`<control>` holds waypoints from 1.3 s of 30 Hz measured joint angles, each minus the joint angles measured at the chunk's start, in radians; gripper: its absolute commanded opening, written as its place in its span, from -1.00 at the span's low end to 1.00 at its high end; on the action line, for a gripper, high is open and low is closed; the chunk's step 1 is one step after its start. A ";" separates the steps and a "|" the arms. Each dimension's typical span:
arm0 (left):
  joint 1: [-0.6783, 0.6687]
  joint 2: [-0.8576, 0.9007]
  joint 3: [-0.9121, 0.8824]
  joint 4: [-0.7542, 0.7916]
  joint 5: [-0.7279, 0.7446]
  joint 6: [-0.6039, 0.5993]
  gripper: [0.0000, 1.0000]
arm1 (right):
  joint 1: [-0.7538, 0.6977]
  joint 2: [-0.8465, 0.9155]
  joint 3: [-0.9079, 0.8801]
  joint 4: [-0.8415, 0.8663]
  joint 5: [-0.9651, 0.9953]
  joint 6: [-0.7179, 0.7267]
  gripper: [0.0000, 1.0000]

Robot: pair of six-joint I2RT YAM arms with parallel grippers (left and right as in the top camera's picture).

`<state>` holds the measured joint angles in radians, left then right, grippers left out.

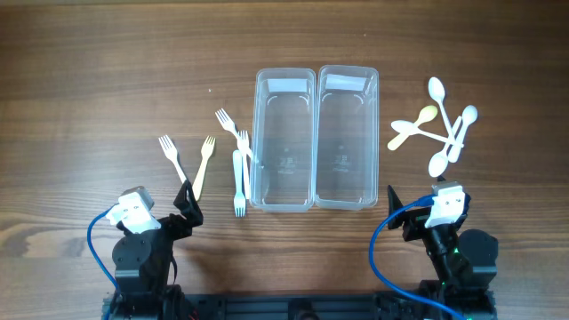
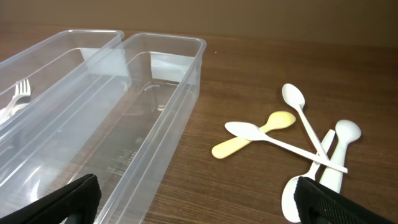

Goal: Pack container
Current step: 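Move the right gripper over the spoon pile and grasp a white spoon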

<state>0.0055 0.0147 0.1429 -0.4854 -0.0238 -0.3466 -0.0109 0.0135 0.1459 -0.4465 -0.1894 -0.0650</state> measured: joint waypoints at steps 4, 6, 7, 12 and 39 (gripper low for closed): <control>0.000 0.000 0.000 0.000 0.000 0.000 1.00 | 0.000 0.000 0.000 0.000 0.000 0.000 0.99; 0.000 0.000 0.000 0.000 0.000 0.000 0.99 | 0.000 0.000 0.000 0.000 0.000 0.000 1.00; 0.000 0.000 0.000 0.000 0.000 0.000 1.00 | 0.000 0.000 0.000 0.000 0.000 0.000 0.99; 0.000 0.000 0.000 0.000 0.000 0.000 1.00 | 0.000 0.000 0.000 0.000 0.000 0.002 0.99; -0.001 0.930 0.687 -0.214 0.054 0.146 1.00 | 0.001 1.183 1.000 -0.531 -0.016 0.240 1.00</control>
<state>0.0048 0.9451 0.8299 -0.6994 0.0303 -0.2008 -0.0101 1.1969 1.1461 -0.9771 -0.2054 0.1749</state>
